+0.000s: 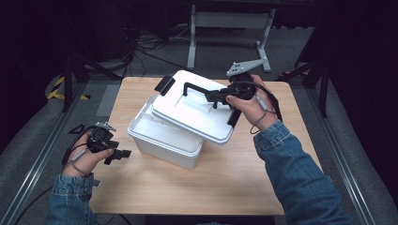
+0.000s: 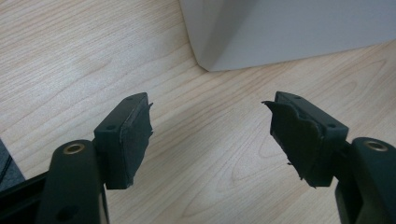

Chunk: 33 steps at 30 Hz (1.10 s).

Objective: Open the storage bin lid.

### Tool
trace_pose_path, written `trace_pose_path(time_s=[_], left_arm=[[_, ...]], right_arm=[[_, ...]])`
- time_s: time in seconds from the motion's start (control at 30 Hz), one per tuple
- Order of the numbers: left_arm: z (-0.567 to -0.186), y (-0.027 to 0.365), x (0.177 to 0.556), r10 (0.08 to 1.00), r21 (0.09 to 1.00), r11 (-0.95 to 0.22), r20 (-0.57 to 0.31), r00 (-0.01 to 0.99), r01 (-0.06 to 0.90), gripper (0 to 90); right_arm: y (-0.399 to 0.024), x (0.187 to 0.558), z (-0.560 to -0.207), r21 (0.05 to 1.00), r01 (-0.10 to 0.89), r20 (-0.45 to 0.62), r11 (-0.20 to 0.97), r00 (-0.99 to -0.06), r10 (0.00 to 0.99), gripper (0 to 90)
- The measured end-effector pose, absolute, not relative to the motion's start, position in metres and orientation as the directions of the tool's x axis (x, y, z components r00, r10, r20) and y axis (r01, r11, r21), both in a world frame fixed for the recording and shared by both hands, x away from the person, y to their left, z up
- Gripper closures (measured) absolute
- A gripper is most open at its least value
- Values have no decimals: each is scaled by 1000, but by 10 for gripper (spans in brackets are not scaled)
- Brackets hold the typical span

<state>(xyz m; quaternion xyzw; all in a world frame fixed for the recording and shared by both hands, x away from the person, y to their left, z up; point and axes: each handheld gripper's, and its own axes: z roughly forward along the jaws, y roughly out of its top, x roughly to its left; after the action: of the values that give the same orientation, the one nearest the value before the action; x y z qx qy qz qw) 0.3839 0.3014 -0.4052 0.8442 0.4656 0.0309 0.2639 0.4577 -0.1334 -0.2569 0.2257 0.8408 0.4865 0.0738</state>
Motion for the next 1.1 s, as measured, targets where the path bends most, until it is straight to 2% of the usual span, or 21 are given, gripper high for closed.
trace_pose_path(time_s=[1.1], left_arm=[[-410, 305, 385, 809, 464, -416, -203, 551, 782, 300]], right_arm=[[-247, 465, -268, 859, 403, 124, 317, -764, 634, 844]])
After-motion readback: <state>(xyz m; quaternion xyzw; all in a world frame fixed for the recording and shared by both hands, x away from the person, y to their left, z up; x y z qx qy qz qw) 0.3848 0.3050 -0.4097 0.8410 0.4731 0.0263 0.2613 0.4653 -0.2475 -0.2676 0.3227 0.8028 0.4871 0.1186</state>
